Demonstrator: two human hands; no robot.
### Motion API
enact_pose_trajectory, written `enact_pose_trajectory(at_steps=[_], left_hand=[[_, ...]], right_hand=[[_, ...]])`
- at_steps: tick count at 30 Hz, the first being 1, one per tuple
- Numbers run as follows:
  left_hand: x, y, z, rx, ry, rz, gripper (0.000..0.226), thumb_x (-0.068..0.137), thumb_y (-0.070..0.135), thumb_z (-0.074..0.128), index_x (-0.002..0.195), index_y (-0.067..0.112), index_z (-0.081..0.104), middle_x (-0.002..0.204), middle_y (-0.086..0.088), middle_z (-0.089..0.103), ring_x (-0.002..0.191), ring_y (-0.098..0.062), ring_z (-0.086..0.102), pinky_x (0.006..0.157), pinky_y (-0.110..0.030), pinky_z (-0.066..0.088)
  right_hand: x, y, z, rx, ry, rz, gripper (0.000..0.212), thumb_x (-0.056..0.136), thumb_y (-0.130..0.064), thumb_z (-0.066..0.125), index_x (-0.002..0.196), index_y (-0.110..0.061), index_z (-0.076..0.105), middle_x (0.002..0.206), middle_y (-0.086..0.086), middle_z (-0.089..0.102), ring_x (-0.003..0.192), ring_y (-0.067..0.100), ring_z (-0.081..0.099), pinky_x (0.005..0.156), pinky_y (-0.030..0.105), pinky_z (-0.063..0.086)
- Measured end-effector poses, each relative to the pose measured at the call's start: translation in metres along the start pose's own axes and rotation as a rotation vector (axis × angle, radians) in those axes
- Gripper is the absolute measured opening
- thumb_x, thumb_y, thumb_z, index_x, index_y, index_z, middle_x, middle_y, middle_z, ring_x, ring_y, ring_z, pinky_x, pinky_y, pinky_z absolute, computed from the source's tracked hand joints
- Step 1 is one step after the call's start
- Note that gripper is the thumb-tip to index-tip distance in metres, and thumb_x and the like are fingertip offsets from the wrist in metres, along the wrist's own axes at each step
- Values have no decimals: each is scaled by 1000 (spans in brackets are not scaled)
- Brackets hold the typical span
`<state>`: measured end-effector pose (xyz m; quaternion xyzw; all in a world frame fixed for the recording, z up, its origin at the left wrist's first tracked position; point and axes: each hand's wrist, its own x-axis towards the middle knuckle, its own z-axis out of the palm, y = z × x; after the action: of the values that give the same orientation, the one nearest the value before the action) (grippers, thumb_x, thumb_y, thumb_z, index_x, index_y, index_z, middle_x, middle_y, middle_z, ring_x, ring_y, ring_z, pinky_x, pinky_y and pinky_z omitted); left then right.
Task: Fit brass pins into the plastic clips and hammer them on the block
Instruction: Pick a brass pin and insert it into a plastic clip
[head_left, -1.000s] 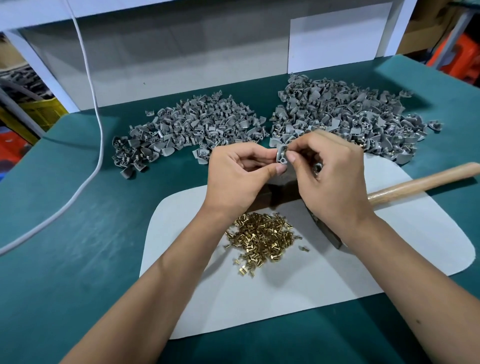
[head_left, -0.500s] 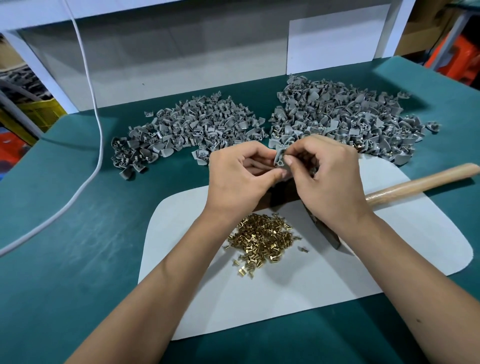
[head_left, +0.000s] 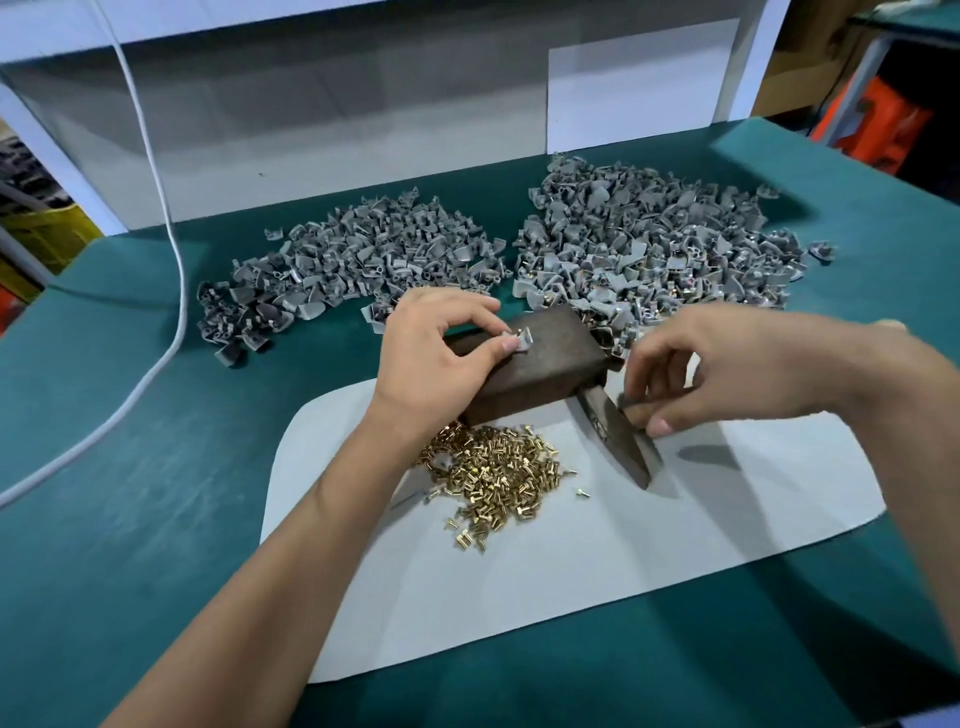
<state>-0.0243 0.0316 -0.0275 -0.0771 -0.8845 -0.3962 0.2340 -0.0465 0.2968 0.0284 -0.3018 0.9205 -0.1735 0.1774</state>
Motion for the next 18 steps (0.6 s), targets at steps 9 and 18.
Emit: enact_pose_trajectory(at_steps=[9,18], left_hand=[[1,-5,-3,-233,-108,-172,9,80,11,86,86,14,80,115,2,74,112,-5,66,101,-34,51],[0,-4,-4,-286,-156,-194,4,83,4,81,83,6,77,115,-2,73,108,-5,68,93,-25,53]], right_hand=[[-3,2,8,75,-24,-51,20,82,-10,83,90,-24,70,81,-8,69,73,4,63,68,19,50],[22,-31,-1,150,456,-120,26,104,-29,54,80,-18,60,67,-6,64,56,5,54,51,17,36]])
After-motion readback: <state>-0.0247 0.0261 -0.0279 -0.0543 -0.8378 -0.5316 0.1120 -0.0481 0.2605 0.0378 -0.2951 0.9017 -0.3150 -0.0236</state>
